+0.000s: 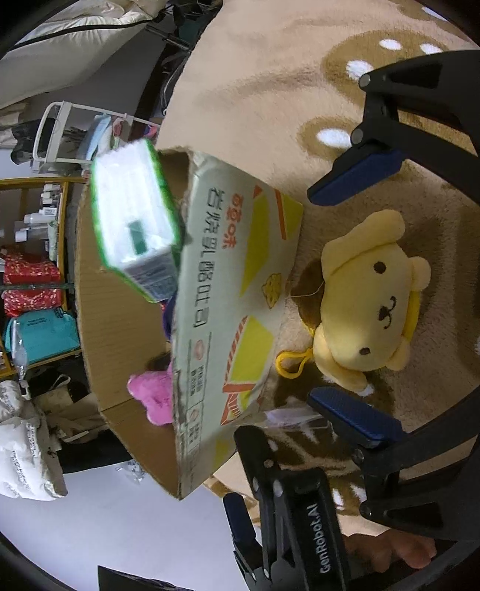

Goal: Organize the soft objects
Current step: 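Move both tools back toward the clear bag and yellow dog plush, then grasp the clear bag with the left tool while the right tool grasps the yellow dog plush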

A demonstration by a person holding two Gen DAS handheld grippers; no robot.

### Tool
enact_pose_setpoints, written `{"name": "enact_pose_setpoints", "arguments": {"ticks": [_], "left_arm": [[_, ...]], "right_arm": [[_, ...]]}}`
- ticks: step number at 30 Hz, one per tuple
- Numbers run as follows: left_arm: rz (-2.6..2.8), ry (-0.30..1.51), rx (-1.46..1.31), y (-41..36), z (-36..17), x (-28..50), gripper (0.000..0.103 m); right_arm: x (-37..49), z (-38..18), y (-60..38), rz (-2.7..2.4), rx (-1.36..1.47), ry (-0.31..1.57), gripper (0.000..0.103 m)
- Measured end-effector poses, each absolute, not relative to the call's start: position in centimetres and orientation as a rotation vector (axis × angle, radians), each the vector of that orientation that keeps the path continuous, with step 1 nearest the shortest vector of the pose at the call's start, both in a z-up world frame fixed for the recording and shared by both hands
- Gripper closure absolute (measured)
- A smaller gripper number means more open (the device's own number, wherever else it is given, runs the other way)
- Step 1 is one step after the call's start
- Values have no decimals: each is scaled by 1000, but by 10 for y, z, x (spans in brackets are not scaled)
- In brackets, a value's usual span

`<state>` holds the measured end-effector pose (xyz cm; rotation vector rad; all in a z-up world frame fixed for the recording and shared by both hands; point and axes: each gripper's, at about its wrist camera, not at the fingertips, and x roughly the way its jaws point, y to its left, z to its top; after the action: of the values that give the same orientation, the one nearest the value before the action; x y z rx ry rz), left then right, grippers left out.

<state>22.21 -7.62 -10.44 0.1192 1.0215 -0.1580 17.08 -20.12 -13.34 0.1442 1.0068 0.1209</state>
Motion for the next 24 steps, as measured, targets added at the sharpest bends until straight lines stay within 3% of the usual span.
{"name": "enact_pose_setpoints", "arguments": {"ticks": [22, 24], "left_arm": [[-150, 1161, 158, -97, -151, 235, 5], [-160, 1174, 141, -95, -153, 236, 9]], "right_arm": [[180, -165, -186, 142, 149, 1109, 0], [180, -165, -188, 144, 157, 1113, 0]]}}
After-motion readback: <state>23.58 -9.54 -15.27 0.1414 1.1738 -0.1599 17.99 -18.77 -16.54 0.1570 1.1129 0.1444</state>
